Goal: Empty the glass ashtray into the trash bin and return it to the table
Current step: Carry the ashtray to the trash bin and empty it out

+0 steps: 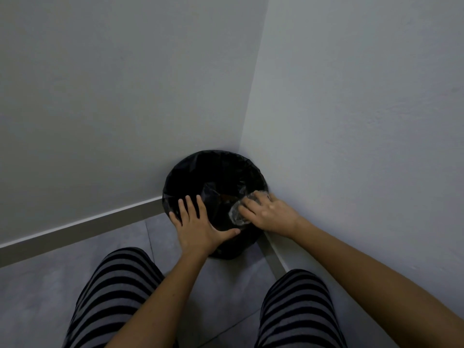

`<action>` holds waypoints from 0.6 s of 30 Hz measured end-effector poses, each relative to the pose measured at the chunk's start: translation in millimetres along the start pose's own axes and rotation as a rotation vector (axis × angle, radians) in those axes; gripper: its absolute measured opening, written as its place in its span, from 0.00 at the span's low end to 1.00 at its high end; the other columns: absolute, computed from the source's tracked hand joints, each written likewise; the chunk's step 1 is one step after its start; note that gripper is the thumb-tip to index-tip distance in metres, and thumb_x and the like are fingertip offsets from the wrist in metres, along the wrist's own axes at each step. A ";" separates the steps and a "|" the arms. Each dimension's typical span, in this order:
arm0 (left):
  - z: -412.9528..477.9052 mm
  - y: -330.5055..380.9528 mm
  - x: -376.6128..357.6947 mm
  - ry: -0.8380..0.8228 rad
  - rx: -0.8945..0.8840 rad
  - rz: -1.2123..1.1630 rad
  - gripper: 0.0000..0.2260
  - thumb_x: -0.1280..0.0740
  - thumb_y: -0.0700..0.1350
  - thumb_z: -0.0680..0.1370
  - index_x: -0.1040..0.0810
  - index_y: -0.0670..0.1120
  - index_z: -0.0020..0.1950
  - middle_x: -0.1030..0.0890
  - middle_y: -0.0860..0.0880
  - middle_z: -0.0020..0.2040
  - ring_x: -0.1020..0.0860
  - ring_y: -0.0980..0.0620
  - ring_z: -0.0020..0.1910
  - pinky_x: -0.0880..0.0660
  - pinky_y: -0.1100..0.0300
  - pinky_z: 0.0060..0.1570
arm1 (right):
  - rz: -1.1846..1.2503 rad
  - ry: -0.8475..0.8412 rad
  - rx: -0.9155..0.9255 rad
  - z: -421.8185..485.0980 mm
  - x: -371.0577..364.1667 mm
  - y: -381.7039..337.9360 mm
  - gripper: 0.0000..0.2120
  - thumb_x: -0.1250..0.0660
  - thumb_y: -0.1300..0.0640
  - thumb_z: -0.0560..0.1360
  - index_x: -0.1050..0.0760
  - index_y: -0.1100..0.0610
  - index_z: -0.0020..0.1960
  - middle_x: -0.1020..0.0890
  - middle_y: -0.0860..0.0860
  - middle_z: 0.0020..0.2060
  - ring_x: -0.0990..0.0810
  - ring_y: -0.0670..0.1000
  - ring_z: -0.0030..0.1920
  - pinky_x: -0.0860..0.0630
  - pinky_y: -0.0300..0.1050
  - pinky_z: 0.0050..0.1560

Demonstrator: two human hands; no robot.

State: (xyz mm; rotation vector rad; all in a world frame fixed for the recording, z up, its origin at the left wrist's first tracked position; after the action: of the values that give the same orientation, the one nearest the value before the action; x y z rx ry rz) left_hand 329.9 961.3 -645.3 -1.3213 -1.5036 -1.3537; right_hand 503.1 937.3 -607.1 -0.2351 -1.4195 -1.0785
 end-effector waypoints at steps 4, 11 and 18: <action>-2.1 -0.5 -0.4 0.012 0.004 0.006 0.62 0.46 0.82 0.58 0.60 0.45 0.79 0.58 0.41 0.80 0.62 0.42 0.77 0.63 0.38 0.72 | -0.003 -0.016 0.026 -1.8 4.0 1.2 0.12 0.43 0.61 0.78 0.23 0.57 0.55 0.16 0.56 0.49 0.16 0.62 0.45 0.18 0.51 0.32; -2.5 1.9 -0.9 0.011 -0.019 0.017 0.61 0.45 0.82 0.58 0.61 0.46 0.79 0.59 0.41 0.79 0.62 0.41 0.77 0.64 0.37 0.72 | -0.023 -0.115 0.041 -6.6 -6.0 -6.5 0.11 0.43 0.60 0.78 0.26 0.57 0.57 0.17 0.58 0.50 0.17 0.64 0.47 0.18 0.54 0.32; 0.6 0.9 3.2 -0.067 -0.039 -0.024 0.61 0.43 0.81 0.60 0.69 0.49 0.77 0.63 0.40 0.78 0.65 0.38 0.76 0.63 0.36 0.71 | 0.281 -0.201 -0.528 30.2 28.0 22.3 0.19 0.38 0.65 0.73 0.29 0.59 0.65 0.19 0.60 0.52 0.18 0.64 0.44 0.21 0.53 0.37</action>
State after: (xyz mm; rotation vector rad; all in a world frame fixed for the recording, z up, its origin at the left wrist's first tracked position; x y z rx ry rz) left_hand 330.1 962.5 -642.1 -1.3898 -1.5497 -1.3728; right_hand 492.9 957.9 -566.3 -0.9175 -1.2041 -1.1995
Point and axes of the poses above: each hand's wrist, its own z-axis towards the middle knuckle, its own x-axis out of the back of the hand, y = z × x, the point moved 4 cm from there along z, towards the middle knuckle
